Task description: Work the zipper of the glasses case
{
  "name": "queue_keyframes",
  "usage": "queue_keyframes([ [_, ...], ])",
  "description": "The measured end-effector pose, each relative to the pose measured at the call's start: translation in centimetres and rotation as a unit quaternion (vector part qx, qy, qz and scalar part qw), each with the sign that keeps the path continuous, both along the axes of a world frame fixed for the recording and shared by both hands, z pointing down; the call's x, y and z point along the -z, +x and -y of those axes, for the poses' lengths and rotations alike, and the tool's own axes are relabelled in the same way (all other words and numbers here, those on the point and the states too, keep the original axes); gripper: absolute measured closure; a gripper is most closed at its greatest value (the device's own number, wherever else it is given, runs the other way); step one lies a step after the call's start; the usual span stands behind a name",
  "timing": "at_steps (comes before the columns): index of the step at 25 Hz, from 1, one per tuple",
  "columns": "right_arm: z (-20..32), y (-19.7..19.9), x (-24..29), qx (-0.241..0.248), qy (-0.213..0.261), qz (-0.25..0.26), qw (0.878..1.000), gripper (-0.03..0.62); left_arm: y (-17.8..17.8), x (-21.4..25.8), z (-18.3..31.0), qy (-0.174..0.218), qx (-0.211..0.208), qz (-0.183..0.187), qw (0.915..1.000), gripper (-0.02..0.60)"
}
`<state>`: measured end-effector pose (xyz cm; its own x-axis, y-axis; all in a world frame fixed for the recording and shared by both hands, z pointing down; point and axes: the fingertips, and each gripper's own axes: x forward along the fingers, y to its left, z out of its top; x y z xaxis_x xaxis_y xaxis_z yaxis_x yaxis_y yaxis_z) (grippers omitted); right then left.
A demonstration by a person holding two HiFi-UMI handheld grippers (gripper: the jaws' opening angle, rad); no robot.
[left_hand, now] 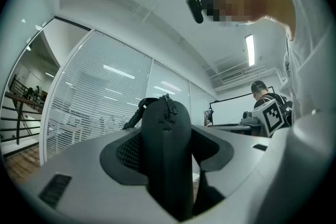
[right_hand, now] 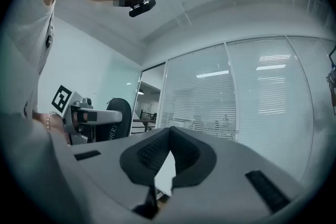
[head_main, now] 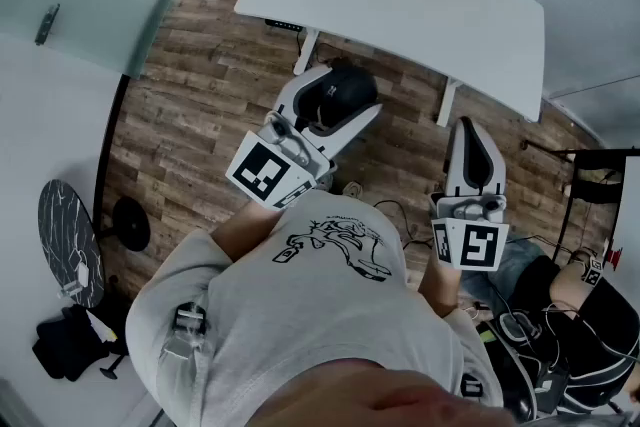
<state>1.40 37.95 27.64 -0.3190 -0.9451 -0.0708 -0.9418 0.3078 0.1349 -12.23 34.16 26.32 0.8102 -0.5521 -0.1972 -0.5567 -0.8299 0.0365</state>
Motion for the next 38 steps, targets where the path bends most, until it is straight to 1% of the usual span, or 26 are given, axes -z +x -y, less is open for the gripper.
queue_keyframes([
  [7,0.8,-1.2,0.1,0.004,-0.001,-0.001,1.0,0.592,-0.7,0.0,0.7,0.0,-0.004,0.0,1.0,0.331],
  [11,2.0,-2.1,0.5,0.015,0.006,0.03,0.999,0.588,-1.6,0.0,1.8,0.0,-0.004,0.002,1.0,0.331],
  [14,3.0,-3.2,0.7,0.013,0.009,0.025,1.0,0.588,-2.8,0.0,2.6,0.0,-0.002,0.003,1.0,0.331],
  [19,4.8,-5.0,0.2,0.01,0.005,0.03,0.999,0.588,-4.6,-0.4,4.1,-0.006,-0.004,0.009,0.9999,0.331],
  [23,5.7,-5.9,0.3,0.011,0.007,0.026,1.0,0.589,-5.4,-0.4,5.4,-0.006,-0.004,0.011,0.9999,0.331],
  [26,7.1,-5.2,-0.1,0.011,0.001,0.026,1.0,0.589,-4.9,-0.6,6.8,-0.009,-0.002,0.009,0.9999,0.331],
  [31,9.9,-3.0,-0.7,0.011,-0.002,0.031,0.999,0.589,-3.0,-1.0,9.2,-0.01,0.001,0.012,0.9999,0.331],
  [34,12.1,-1.1,-1.0,0.017,-0.001,0.036,0.999,0.589,-1.2,-1.2,11.3,-0.009,0.008,0.012,0.9999,0.331],
  [38,16.6,1.7,-1.3,0.027,0.001,0.038,0.999,0.589,1.7,-1.4,15.5,-0.008,0.016,0.019,0.9997,0.331],
])
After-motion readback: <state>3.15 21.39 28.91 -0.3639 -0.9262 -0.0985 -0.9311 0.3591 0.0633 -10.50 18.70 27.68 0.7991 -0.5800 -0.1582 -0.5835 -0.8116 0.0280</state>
